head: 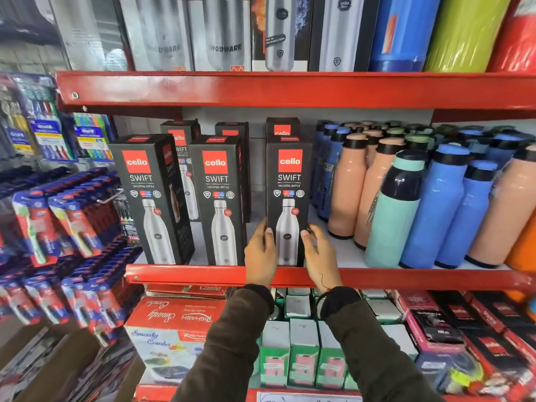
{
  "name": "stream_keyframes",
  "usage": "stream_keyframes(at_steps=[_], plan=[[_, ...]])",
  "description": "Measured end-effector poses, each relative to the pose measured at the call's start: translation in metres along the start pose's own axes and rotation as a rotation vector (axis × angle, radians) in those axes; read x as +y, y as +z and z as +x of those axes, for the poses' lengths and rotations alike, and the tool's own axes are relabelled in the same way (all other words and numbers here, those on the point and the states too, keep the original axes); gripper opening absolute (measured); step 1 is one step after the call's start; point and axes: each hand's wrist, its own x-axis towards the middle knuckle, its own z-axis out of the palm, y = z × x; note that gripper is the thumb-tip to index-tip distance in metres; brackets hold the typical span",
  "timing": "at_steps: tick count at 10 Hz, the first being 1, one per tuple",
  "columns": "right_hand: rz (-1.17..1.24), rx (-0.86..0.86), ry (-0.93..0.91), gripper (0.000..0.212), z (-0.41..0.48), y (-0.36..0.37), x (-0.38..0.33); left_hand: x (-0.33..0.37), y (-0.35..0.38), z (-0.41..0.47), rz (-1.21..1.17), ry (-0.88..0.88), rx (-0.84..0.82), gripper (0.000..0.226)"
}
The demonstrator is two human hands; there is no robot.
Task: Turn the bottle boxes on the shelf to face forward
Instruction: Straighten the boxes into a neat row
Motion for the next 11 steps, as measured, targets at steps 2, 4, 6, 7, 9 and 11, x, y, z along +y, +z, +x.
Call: stream_keyframes(at_steps=[2, 4, 6, 7, 9, 11], plan=[[-0.028, -0.005, 0.024, 0.037, 0.002, -0.003, -0.002, 0.002, 0.003, -0.001, -0.024, -0.007, -0.013, 0.044], [-0.061, 0.003, 0.010, 0.036, 0.001, -0.001, -0.004, 0.004, -0.001, -0.001, -0.029, 0.006, -0.026, 0.043], [-0.054, -0.012, 0.018, 0.035, 0.000, 0.003, -0.008, 0.005, -0.007, -0.001, -0.055, 0.002, -0.033, 0.043], [-0.064, -0.015, 0.024, 0.035, -0.001, 0.002, -0.009, 0.005, -0.008, -0.002, -0.046, 0.010, -0.040, 0.043], [-0.056, -0.022, 0.048, 0.038, -0.003, 0.001, -0.012, 0.006, -0.008, -0.004, -0.037, 0.010, -0.049, 0.043], [0.001, -0.024, 0.063, 0.042, -0.008, -0.005, -0.022, 0.013, -0.010, -0.008, -0.092, -0.029, -0.015, 0.044]])
